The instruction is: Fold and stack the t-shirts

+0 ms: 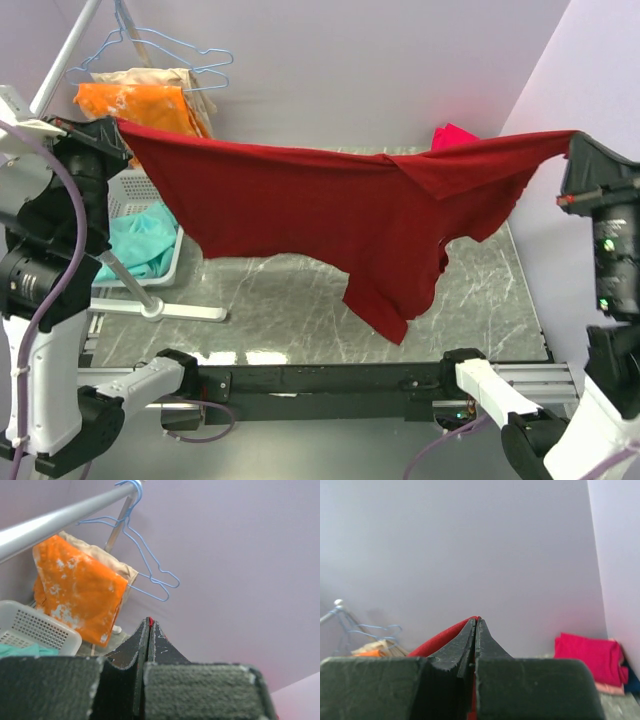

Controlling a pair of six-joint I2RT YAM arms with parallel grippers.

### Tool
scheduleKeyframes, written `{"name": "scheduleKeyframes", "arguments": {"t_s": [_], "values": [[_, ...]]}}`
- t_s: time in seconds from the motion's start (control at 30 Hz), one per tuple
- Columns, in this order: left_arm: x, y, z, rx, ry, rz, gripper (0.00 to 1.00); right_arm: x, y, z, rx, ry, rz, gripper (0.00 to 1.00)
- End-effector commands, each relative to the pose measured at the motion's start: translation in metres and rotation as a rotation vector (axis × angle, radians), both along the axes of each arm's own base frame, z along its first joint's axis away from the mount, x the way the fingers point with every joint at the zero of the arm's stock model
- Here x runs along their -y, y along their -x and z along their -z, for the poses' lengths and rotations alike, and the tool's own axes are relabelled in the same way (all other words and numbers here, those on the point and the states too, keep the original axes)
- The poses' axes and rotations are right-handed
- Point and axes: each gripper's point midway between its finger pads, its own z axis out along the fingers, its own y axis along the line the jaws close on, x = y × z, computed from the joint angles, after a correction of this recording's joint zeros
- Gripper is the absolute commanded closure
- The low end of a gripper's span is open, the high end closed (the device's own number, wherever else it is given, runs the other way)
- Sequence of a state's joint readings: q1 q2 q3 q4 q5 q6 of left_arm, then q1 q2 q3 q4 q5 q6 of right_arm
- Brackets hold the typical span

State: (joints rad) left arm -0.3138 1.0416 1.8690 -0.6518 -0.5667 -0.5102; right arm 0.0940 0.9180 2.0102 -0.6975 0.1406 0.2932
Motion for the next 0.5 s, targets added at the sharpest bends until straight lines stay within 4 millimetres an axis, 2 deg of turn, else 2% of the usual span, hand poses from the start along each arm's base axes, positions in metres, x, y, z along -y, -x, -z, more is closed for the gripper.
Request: {"name": "scheduleKeyframes", "arguments": {"t_s": [0.0,0.1,0.2,0.23,0.3,0.33,0.37,0.43,0.47], "values": [[0.004,-0.007,-0.013,0.030,-0.018,0.013,0.99,-0.003,0.026,-0.039,0.139,0.030,-0.022,1.00],[0.009,-0.013,-0.017,0.034,-0.023,0.029,0.99,-0.006,0.023,-0.044,0.155,0.030,-0.038,1.00],[0.010,-0.008,-0.022,0.049,-0.019,0.045,0.99,-0.008,0.031,-0.046,0.166,0.029,-0.054,1.00],[0.010,-0.007,-0.022,0.048,-0.020,0.048,0.99,-0.008,0.039,-0.046,0.177,0.028,-0.057,1.00],[0.008,0.003,-0.024,0.059,-0.021,0.051,0.99,-0.010,0.048,-0.043,0.180,0.031,-0.073,1.00],[0.006,0.008,-0.026,0.067,-0.020,0.052,0.99,-0.009,0.065,-0.045,0.209,0.028,-0.078,1.00],[0.002,0.022,-0.030,0.094,-0.016,0.056,0.99,-0.009,0.071,-0.043,0.211,0.027,-0.080,1.00],[-0.002,0.034,-0.030,0.109,-0.015,0.052,0.99,-0.008,0.096,-0.046,0.249,0.028,-0.088,1.00],[-0.008,0.052,-0.034,0.145,-0.005,0.049,0.99,-0.008,0.104,-0.045,0.254,0.031,-0.091,1.00]]}}
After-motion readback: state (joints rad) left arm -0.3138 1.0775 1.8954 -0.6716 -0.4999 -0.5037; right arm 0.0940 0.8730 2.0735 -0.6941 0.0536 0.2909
